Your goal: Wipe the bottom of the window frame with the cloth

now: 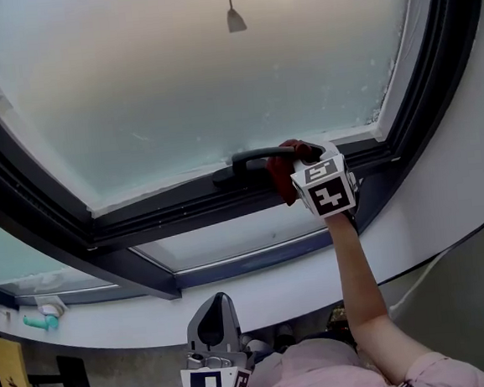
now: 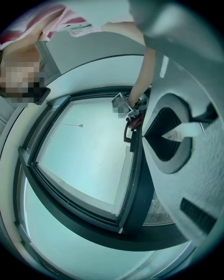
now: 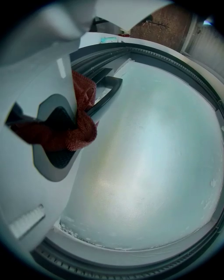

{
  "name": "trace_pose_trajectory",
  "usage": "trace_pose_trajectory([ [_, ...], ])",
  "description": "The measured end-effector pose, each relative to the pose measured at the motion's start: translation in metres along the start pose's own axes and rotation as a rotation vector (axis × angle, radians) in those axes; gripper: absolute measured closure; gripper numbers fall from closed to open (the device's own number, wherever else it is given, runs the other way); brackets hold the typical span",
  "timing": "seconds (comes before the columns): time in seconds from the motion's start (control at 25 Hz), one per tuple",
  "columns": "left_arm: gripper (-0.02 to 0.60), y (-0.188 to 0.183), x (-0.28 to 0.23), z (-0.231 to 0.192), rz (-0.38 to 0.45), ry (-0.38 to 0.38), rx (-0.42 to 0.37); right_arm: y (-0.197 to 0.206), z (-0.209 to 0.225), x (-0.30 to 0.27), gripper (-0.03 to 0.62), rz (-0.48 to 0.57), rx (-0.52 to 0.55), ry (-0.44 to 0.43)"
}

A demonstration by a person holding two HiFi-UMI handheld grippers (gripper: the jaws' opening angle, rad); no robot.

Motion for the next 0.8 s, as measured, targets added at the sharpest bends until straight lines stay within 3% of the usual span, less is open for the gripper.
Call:
trace_pose_trajectory([
  [0.8, 0.586, -0.0043, -0.0049, 0.0058, 0.028, 0.012, 0.002, -0.0010, 0.0076, -0.0034, 0.526, -0.010, 0.001, -0.054],
])
Point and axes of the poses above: the fingertips, and each gripper's own axes: x backward along the fingers, z to its right, y out of its underside, the point moved 7 cm from there along x, backward along the fingers, and after that the axes turned 1 degree about x, right-handed, at the moved point
